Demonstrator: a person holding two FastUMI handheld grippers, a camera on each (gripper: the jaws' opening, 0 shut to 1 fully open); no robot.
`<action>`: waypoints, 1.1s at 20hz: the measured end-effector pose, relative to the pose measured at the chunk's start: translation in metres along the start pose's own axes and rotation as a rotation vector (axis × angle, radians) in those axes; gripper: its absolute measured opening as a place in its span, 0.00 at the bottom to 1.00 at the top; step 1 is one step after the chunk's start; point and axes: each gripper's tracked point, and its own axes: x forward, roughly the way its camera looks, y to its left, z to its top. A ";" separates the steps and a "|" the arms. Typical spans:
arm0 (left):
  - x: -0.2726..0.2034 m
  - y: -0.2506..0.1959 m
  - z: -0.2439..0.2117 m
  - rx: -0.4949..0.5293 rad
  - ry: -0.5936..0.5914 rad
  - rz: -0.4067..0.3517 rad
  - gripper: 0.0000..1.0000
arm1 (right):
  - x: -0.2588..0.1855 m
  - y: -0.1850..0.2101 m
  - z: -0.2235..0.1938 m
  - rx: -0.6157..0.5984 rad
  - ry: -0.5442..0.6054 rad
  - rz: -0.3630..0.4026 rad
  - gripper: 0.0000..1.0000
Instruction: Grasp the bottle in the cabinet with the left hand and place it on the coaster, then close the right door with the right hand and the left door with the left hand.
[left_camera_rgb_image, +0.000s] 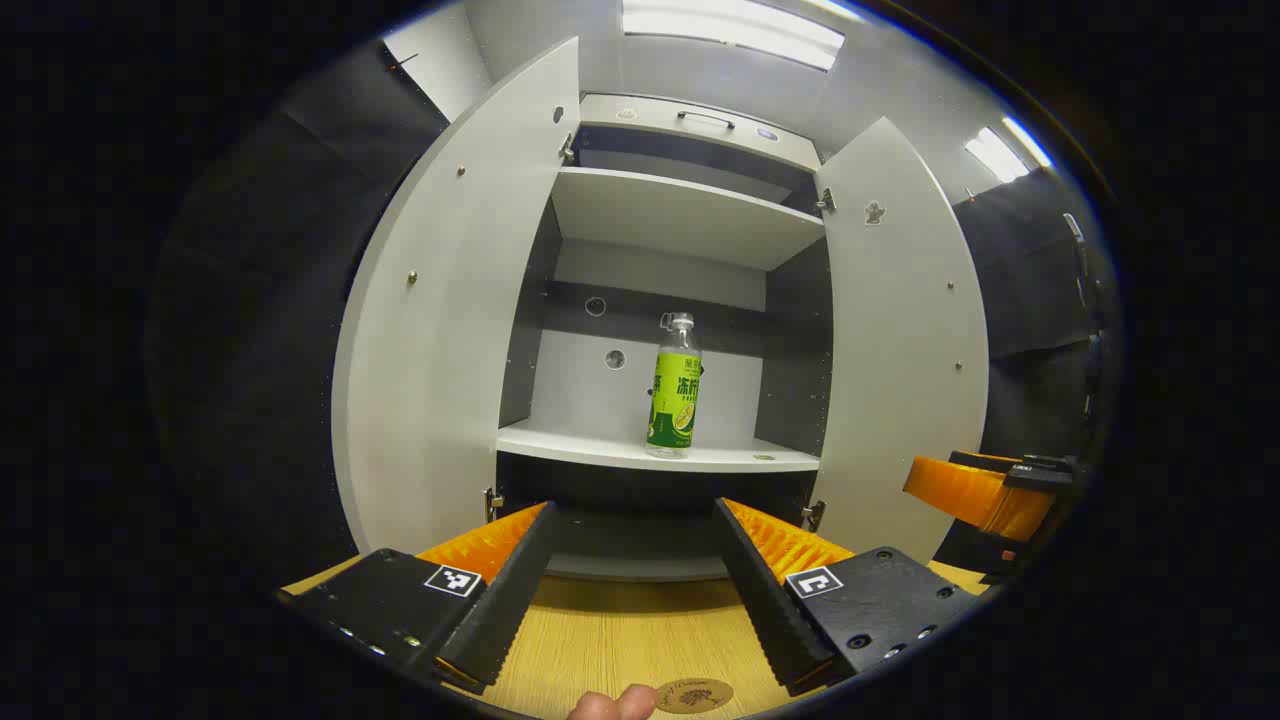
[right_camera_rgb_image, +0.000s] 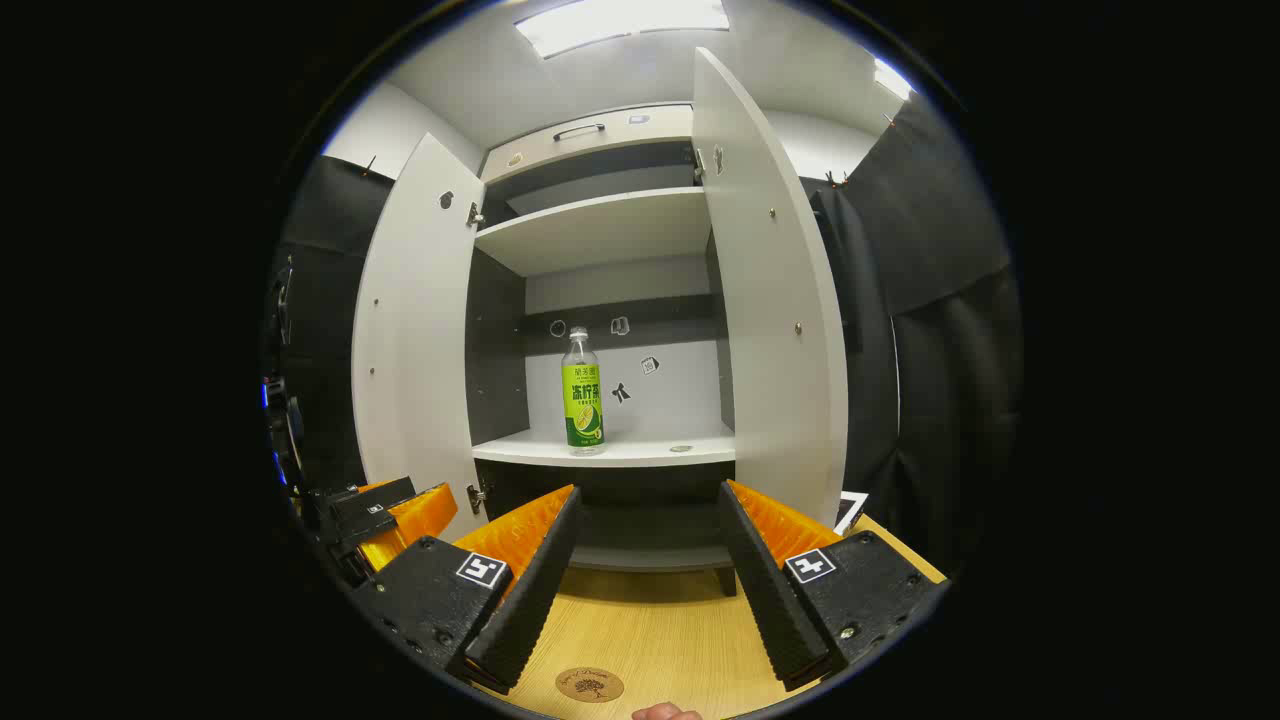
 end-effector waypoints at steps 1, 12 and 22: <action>0.000 0.001 0.001 0.000 -0.001 0.002 0.95 | 0.002 0.001 0.001 -0.003 -0.002 0.001 0.83; 0.003 0.007 0.006 -0.017 -0.017 0.015 0.95 | -0.002 0.002 0.001 -0.007 0.025 0.022 0.83; 0.015 0.002 0.015 -0.032 -0.017 -0.028 0.94 | -0.005 0.008 0.005 -0.007 0.045 0.031 0.83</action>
